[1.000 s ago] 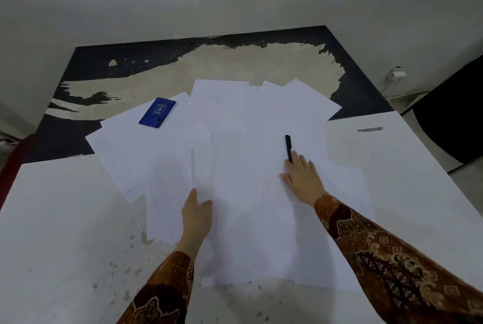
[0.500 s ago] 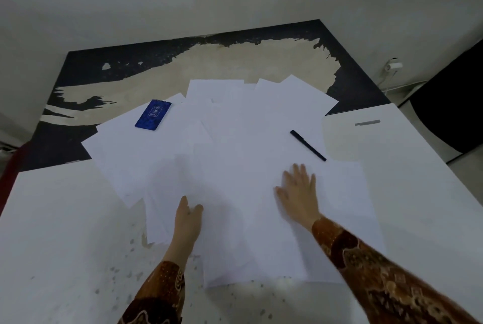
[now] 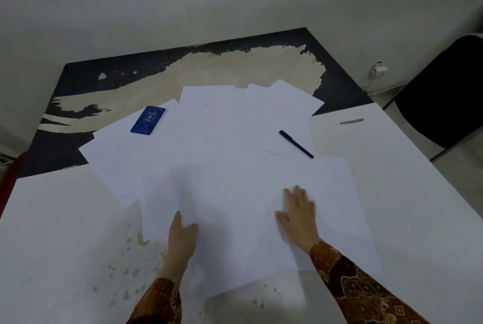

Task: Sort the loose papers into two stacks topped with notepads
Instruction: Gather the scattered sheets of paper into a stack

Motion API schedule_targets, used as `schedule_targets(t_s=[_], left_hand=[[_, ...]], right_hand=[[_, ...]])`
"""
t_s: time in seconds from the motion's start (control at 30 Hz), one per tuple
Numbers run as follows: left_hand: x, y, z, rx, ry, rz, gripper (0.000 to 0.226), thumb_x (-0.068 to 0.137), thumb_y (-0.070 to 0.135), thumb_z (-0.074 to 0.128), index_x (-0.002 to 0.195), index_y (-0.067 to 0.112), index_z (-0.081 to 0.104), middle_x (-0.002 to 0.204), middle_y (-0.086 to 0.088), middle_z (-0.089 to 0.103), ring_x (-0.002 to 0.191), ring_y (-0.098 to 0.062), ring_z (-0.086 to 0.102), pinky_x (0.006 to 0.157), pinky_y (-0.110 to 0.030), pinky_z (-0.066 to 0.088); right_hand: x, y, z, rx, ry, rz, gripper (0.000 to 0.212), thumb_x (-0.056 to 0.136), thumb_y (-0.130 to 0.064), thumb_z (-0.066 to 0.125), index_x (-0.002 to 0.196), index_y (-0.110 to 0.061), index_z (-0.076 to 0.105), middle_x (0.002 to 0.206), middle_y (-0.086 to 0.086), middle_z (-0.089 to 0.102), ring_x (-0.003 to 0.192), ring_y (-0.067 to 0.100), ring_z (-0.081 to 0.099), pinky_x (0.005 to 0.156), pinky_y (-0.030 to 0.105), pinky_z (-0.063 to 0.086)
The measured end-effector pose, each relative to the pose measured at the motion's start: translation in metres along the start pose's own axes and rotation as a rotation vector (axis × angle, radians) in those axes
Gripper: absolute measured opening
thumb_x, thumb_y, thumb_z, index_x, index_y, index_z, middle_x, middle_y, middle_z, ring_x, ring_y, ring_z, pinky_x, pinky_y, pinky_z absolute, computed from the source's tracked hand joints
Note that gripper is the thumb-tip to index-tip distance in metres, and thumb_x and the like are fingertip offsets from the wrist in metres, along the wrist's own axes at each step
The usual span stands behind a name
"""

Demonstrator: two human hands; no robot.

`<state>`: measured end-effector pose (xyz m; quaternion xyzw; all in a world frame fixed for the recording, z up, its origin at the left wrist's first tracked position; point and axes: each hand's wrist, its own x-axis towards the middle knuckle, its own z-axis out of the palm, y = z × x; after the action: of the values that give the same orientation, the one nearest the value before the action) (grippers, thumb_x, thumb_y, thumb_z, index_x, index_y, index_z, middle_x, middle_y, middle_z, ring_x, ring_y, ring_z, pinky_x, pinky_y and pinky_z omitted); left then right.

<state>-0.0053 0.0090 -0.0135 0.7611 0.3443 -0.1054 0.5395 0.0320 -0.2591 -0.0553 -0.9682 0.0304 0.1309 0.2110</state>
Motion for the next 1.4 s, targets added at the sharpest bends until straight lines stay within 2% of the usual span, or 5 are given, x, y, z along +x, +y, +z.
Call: schedule_targets(t_s=[0.2,0.53,0.87,1.1,1.4], left_hand=[[-0.031,-0.036,0.009,0.024,-0.018,-0.024,0.063,0.097,0.009,0.048,0.151,0.006,0.015,0.157,-0.011,0.019,0.143,-0.03,0.022,0.115,-0.04,0.022],[-0.074,-0.042,0.043,-0.007,-0.057,-0.016,0.063,0.097,0.007,0.047,0.151,0.007,0.014,0.157,-0.01,0.021,0.141,-0.031,0.027,0.112,-0.04,0.028],[-0.112,-0.05,0.055,0.029,-0.054,0.002,0.064,0.098,0.011,0.046,0.152,0.008,0.012,0.159,-0.007,0.014,0.145,-0.028,0.018,0.117,-0.041,0.021],[-0.133,-0.063,0.058,0.061,-0.037,-0.029,0.064,0.098,0.01,0.046,0.151,0.006,0.01,0.159,-0.01,0.013,0.145,-0.03,0.019,0.117,-0.042,0.022],[-0.148,-0.072,0.063,-0.006,0.013,-0.051,0.059,0.099,0.008,0.043,0.15,0.005,0.014,0.157,-0.011,0.018,0.142,-0.03,0.024,0.114,-0.038,0.023]], right_hand=[[-0.035,0.056,-0.012,0.087,0.198,0.542,0.1,0.078,-0.061,0.061,0.15,-0.015,0.009,0.158,0.019,0.002,0.146,0.036,-0.002,0.115,0.056,0.007],[-0.062,0.074,-0.019,0.154,0.361,0.644,0.129,0.054,-0.082,0.06,0.151,-0.015,0.008,0.154,0.023,0.017,0.143,0.04,0.013,0.111,0.058,0.018],[-0.069,0.114,-0.057,0.411,0.268,0.601,0.096,0.074,-0.029,0.078,0.148,-0.015,0.018,0.14,0.019,0.035,0.125,0.037,0.042,0.098,0.05,0.039],[-0.096,0.145,-0.059,0.692,0.283,0.615,0.018,0.088,-0.013,0.059,0.103,-0.003,0.062,0.104,0.018,0.066,0.09,0.031,0.059,0.087,0.039,0.049],[-0.135,0.177,-0.044,0.836,0.442,0.574,0.018,0.093,-0.012,0.051,0.088,0.005,0.052,0.084,0.021,0.055,0.079,0.035,0.054,0.074,0.033,0.041]])
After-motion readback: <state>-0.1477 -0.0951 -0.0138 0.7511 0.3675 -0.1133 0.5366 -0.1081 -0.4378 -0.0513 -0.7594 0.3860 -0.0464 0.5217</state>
